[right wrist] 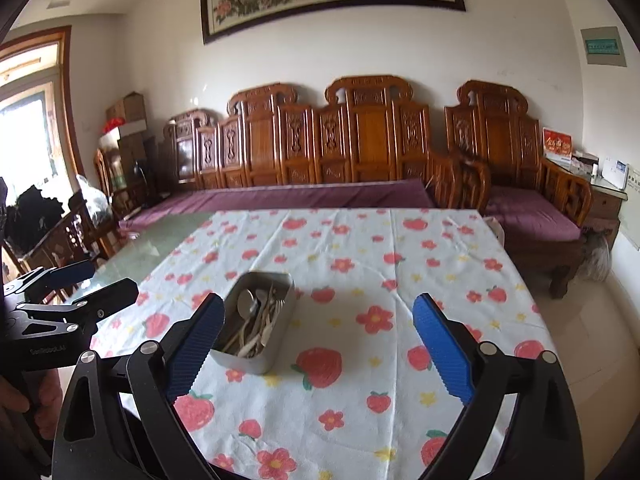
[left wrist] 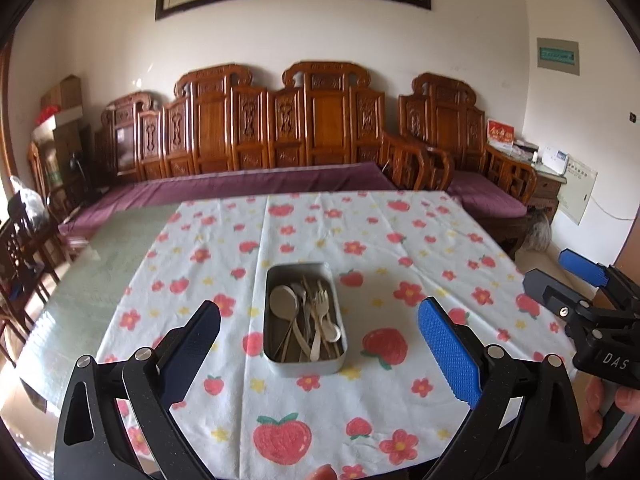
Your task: Organize utensils
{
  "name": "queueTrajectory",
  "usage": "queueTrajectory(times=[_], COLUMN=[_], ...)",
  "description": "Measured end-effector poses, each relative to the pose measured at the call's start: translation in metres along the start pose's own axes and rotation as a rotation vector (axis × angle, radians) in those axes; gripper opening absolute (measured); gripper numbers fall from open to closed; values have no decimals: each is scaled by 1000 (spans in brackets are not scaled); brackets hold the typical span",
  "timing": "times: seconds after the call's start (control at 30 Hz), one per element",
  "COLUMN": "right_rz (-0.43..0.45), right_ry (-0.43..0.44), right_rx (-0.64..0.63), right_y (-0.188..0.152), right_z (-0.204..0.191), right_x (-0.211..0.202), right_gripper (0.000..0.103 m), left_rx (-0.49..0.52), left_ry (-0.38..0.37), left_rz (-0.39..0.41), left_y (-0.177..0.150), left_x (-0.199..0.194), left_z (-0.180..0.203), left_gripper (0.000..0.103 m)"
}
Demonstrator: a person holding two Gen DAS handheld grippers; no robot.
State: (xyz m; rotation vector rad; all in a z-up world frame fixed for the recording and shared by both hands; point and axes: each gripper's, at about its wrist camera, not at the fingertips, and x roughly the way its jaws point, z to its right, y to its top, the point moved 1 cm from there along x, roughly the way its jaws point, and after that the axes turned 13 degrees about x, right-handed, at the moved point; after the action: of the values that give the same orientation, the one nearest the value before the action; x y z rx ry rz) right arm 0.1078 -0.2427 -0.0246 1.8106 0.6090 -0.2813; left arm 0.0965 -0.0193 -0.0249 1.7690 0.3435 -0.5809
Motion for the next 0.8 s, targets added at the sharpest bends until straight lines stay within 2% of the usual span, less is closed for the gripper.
queueTrajectory(times=[0.23,0.4,0.8], right_rz=[68,84,106], right_ry=[13,27,24], right_rx=[-22,-9,-3], right_y=[5,5,7], right_z=[-9,-9,-6], right_x=[-30,-42,-52], right_gripper=[101,101,101], left_rx=[-9,-22,-4], left_ry=[3,15,42], left_rz=[63,84,98], left_y=[9,9,1], left_x=[-32,-47,-52], left_z=[6,5,7], left_gripper=[96,96,96])
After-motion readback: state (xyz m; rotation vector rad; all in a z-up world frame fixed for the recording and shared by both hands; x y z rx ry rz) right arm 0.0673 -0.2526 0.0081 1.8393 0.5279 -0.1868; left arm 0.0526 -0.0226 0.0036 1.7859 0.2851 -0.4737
